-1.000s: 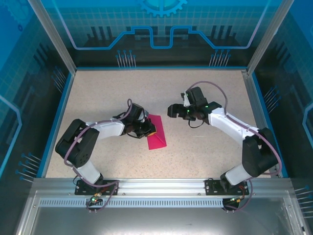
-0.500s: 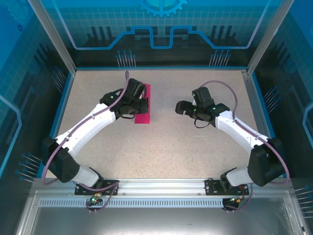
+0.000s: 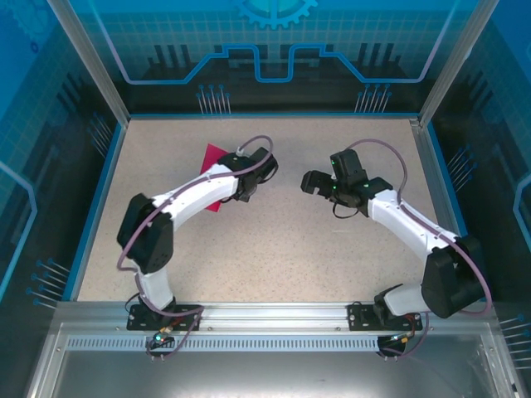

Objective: Fold a paper plane with a square sheet of paper (pick it up from the middle)
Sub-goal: Turn over the paper at the center of the table.

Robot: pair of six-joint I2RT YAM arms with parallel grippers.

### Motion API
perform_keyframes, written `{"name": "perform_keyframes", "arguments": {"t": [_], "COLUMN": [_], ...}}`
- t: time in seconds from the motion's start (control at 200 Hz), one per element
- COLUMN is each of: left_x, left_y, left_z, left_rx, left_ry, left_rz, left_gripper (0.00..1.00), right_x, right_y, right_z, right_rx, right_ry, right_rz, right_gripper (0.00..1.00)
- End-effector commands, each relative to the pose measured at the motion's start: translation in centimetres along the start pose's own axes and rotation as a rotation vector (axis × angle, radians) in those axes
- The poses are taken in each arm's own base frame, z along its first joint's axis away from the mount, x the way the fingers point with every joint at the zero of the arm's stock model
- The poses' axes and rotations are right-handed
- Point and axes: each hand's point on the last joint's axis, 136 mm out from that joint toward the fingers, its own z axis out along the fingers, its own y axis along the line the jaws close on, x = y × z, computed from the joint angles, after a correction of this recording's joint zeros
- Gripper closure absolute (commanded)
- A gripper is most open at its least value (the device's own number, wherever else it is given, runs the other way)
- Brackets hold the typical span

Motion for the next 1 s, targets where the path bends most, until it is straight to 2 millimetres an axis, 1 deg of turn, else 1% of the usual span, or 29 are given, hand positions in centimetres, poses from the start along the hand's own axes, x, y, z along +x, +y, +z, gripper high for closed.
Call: {"name": "perform_keyframes", "arguments": {"t": [0.0,0.11,0.195,0.29,0.415,0.455,0.465,0.48,0.505,0.635,0.74,0.82,0.92,0.965,0.975,0.99], "left_x": [-1.1,-1.1,-0.9,-0.5,0.2,0.5,0.6,0.7,0.9,1.8,1.5,1.1,0.4,0.1,0.0,-0.1], "left_y": [-0.6,-2.4,-3.9,-5.7,-7.9,-8.5,-8.7,-9.0,-9.3,-10.8,-11.4,-11.6,-12.0,-12.1,-12.2,-12.2], "left_z": [1.0,2.9,3.9,4.8,5.0,5.0,5.0,5.0,5.1,5.2,4.2,2.6,-0.7,-2.4,-2.8,-3.4], "left_rx": [-0.070,-0.112,-0.142,-0.137,-0.116,-0.100,-0.096,-0.089,-0.076,0.001,0.064,0.125,0.262,0.339,0.359,0.385], "left_ry": [-0.050,-0.063,-0.069,-0.066,-0.066,-0.062,-0.061,-0.059,-0.055,-0.020,-0.016,-0.016,-0.028,-0.034,-0.036,-0.037], "left_rz": [0.013,0.043,0.082,0.110,0.143,0.149,0.149,0.150,0.151,0.132,0.109,0.079,0.026,-0.001,-0.007,-0.014], "left_gripper": [0.96,0.97,0.97,0.98,0.96,0.96,0.95,0.94,0.93,0.85,0.77,0.69,0.59,0.54,0.54,0.53], "right_x": [-0.3,0.2,0.6,1.7,3.0,3.1,3.1,3.8,4.1,4.7,4.6,4.3,3.6,3.8,3.0,2.9], "right_y": [-2.6,-3.6,-4.1,-5.2,-6.7,-6.8,-6.8,-7.5,-7.8,-8.6,-8.7,-8.7,-8.3,-8.4,-7.8,-7.6], "right_z": [-1.5,-2.3,-2.8,-3.4,-4.2,-4.6,-4.7,-4.4,-4.5,-4.8,-5.0,-5.0,-5.2,-4.9,-5.2,-5.3], "right_rx": [0.090,0.123,0.143,0.182,0.211,0.210,0.208,0.223,0.228,0.232,0.230,0.226,0.227,0.232,0.218,0.214], "right_ry": [-0.032,-0.027,-0.017,0.001,0.004,-0.004,-0.006,0.009,0.010,0.006,0.005,0.015,0.024,0.044,0.029,0.029], "right_rz": [0.074,0.094,0.102,0.108,0.120,0.125,0.127,0.128,0.132,0.148,0.143,0.130,0.111,0.100,0.098,0.095], "right_gripper": [0.01,0.01,0.01,0.01,0.00,0.01,0.01,0.01,0.00,0.01,0.00,0.01,0.01,0.00,0.00,0.00]}}
